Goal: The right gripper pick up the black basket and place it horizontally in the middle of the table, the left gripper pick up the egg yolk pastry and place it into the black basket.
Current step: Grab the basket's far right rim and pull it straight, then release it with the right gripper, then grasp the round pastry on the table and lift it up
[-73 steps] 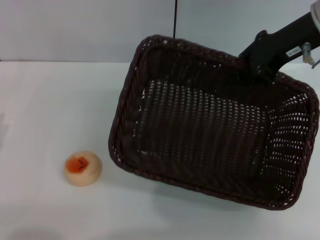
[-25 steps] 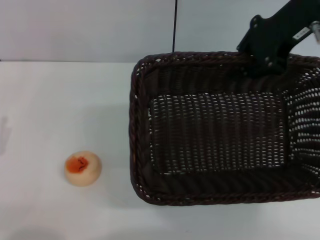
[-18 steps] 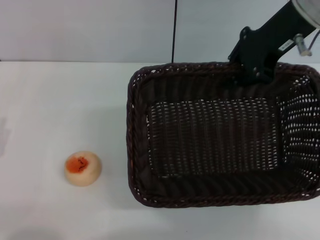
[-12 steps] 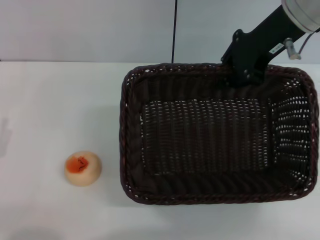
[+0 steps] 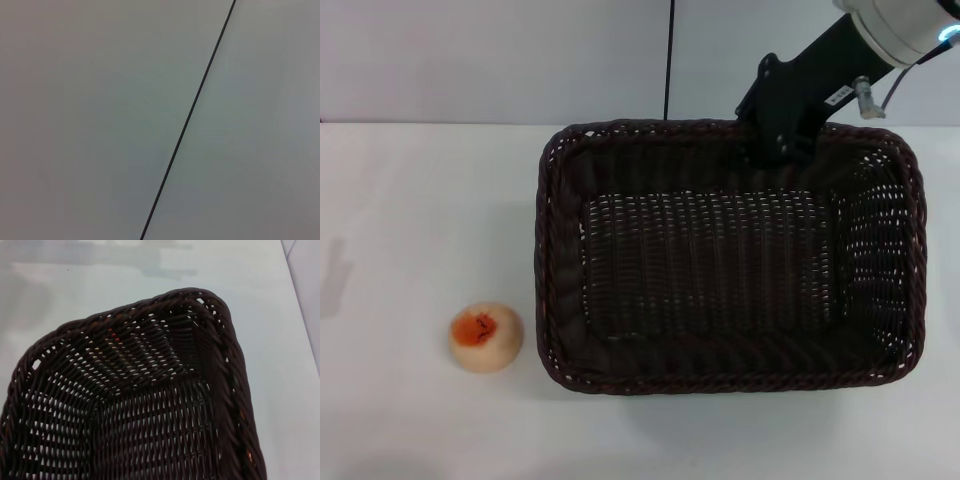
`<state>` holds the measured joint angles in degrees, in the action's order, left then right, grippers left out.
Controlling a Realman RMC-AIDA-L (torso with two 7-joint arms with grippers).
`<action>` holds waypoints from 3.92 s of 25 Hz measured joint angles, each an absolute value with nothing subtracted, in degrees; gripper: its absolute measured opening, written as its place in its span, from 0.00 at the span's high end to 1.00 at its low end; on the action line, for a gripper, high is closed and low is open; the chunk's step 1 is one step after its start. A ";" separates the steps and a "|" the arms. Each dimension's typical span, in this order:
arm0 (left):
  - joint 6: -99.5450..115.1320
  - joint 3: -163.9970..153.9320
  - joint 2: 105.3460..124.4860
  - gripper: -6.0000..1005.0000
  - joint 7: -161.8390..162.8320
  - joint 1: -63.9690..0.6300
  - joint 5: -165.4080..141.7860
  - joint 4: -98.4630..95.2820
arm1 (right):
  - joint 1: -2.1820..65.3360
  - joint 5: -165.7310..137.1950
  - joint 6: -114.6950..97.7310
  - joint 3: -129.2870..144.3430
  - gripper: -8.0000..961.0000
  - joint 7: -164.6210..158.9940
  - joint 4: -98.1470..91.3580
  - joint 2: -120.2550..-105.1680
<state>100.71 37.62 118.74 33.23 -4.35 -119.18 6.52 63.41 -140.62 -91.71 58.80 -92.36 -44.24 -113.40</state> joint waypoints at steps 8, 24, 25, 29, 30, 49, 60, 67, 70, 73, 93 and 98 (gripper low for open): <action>100.70 37.58 118.74 0.17 33.22 -3.06 -119.17 7.44 | 63.60 -140.63 -87.01 60.26 0.79 -91.83 -42.40 -114.34; 100.96 35.80 118.74 0.17 33.23 -2.28 -119.18 7.87 | 64.05 -140.71 -84.94 61.19 0.77 -90.24 -42.19 -116.53; 100.93 35.66 118.74 0.17 33.23 -2.17 -119.18 8.02 | 64.05 -140.81 -84.56 61.21 0.77 -90.45 -42.19 -116.54; 100.92 35.46 118.74 0.17 33.22 -1.81 -119.18 8.22 | 63.67 -141.19 -83.39 61.10 0.66 -90.93 -42.43 -116.55; 100.94 35.44 118.74 0.17 33.22 -1.76 -119.18 8.22 | 63.58 -141.20 -83.25 60.89 0.63 -91.03 -42.56 -116.54; 101.31 29.67 117.96 0.17 36.11 -5.87 -119.18 0.27 | 32.58 -107.79 -77.81 50.98 0.34 -90.34 -65.81 -118.72; 98.95 4.06 116.14 0.17 52.38 -13.30 -119.23 -21.22 | 13.61 -58.99 -83.54 41.21 0.34 -61.55 -36.06 -118.77; 96.97 -11.46 115.19 0.17 58.03 -11.82 -119.21 -26.44 | 12.70 -54.10 -87.18 31.65 0.34 -53.60 -22.63 -118.55; 96.28 -15.62 115.21 0.17 59.18 -11.34 -119.68 -26.71 | 12.69 -53.87 -86.97 30.39 0.34 -53.49 -21.18 -118.59; 95.66 -16.80 115.72 0.17 59.46 -11.23 -121.60 -26.75 | 13.28 -53.77 -86.96 29.34 0.34 -53.38 -20.05 -118.55; 91.58 -17.21 117.96 0.18 57.13 -12.85 -123.67 -24.58 | 15.09 -53.56 -85.42 29.02 0.34 -52.54 -18.29 -118.74; 91.09 -17.29 118.06 0.18 56.58 -13.41 -123.66 -22.95 | 14.86 -53.53 -85.45 28.99 0.34 -51.65 -17.83 -118.81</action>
